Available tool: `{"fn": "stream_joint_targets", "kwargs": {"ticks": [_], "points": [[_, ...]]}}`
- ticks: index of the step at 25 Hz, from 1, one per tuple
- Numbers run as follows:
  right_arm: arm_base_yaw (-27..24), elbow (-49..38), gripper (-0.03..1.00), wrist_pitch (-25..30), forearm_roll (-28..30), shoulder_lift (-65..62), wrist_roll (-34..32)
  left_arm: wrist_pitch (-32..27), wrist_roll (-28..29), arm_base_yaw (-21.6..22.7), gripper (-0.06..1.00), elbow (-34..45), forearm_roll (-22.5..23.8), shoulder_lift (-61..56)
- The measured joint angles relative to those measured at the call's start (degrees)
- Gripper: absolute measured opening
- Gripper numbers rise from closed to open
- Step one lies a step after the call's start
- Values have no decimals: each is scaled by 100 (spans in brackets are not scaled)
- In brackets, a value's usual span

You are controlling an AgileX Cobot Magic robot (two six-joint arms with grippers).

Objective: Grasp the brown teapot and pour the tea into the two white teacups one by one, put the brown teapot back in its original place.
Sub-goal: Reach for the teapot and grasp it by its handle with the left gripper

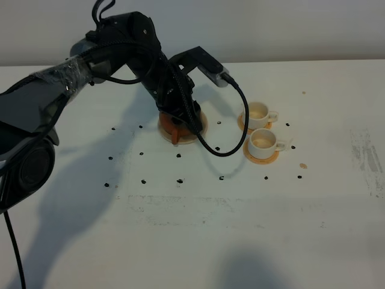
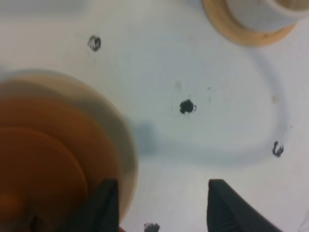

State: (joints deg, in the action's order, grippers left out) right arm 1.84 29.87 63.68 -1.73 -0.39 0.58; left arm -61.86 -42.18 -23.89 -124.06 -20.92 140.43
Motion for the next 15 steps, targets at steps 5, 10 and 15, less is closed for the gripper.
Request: {"fn": "stream_joint_targets", "kwargs": {"ticks": [5, 10, 15], "points": [[0, 0, 49, 0, 0, 0, 0, -96, -171, 11, 41, -47, -350, 0], [0, 0, 49, 0, 0, 0, 0, -358, -374, 11, 41, -81, -708, 0], [0, 0, 49, 0, 0, 0, 0, -618, -288, 11, 41, -87, -680, 0]]}}
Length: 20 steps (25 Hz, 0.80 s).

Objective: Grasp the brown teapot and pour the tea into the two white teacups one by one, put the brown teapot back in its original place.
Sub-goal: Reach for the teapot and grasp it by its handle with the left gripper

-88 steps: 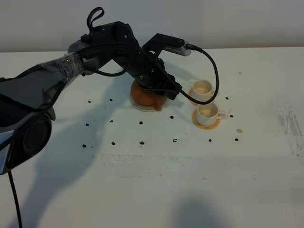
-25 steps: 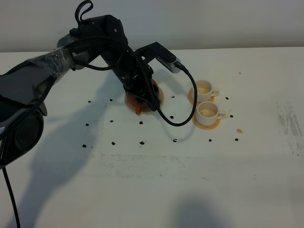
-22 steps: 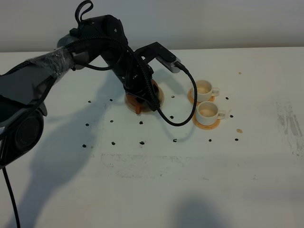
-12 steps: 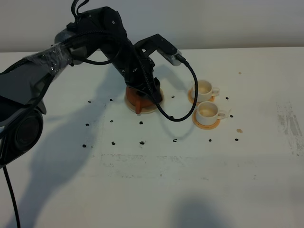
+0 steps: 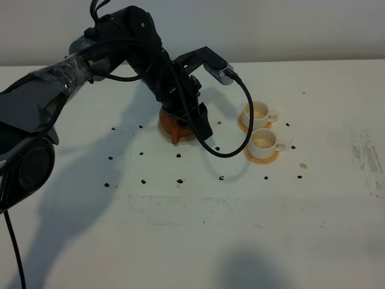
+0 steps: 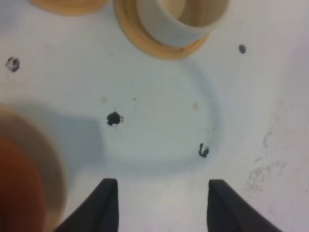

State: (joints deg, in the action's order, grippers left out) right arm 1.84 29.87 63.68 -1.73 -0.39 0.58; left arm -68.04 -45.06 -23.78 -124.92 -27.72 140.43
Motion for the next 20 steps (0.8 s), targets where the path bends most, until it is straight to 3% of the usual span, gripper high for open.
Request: {"fn": "stream_joint_targets", "kwargs": {"ticks": [9, 14, 20], "points": [[0, 0, 49, 0, 0, 0, 0, -5, 399, -111, 41, 0, 903, -235], [0, 0, 49, 0, 0, 0, 0, -5, 545, -218, 41, 23, 1103, -601], [0, 0, 49, 0, 0, 0, 0, 103, 636, -383, 41, 728, 1471, -1224]]}}
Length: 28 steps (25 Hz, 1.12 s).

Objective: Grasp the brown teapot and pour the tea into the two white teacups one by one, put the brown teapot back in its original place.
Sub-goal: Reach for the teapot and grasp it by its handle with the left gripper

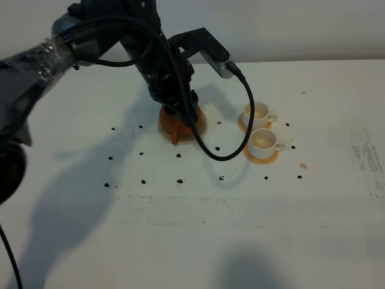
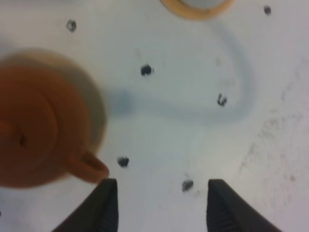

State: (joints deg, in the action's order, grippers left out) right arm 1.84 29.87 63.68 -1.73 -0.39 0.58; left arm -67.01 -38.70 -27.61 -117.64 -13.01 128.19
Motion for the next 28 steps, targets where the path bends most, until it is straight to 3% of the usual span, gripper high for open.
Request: {"fn": "stream_joint_targets", "kwargs": {"ticks": [9, 17, 24, 28], "points": [[0, 0, 49, 0, 0, 0, 0, 1344, 95, -40, 41, 1932, 223, -1126], [0, 0, 49, 0, 0, 0, 0, 2621, 100, -54, 41, 3376, -135, -1341], [0, 0, 49, 0, 0, 0, 0, 4295, 102, -238, 41, 4130, -430, -1329], [0, 0, 49, 0, 0, 0, 0, 4728, 160, -273, 41, 4178, -610, -1203]]}}
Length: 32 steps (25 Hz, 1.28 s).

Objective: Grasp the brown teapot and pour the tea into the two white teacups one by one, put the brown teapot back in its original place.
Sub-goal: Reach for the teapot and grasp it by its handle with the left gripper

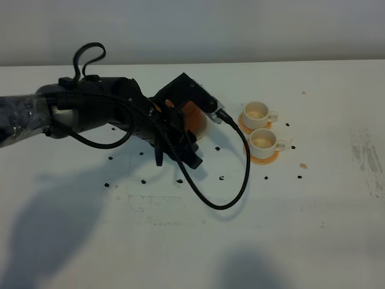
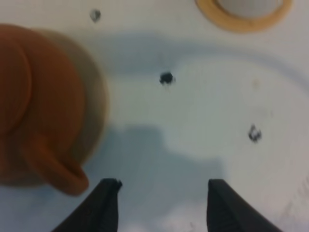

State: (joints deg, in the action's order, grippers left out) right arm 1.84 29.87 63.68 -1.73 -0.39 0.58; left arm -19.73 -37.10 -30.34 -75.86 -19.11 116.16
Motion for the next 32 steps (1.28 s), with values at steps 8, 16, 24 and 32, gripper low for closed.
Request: {"fn": "stream_joint_targets", "kwargs": {"ticks": [8, 16, 24, 32], "points": [[0, 0, 49, 0, 0, 0, 0, 139, 94, 0, 41, 49, -74, 268], [0, 0, 49, 0, 0, 0, 0, 525, 212, 6, 41, 56, -64, 313], [0, 0, 49, 0, 0, 0, 0, 667, 298, 64, 41, 56, -70, 398], [0, 0, 49, 0, 0, 0, 0, 668, 345, 221, 41, 56, -75, 398]]}}
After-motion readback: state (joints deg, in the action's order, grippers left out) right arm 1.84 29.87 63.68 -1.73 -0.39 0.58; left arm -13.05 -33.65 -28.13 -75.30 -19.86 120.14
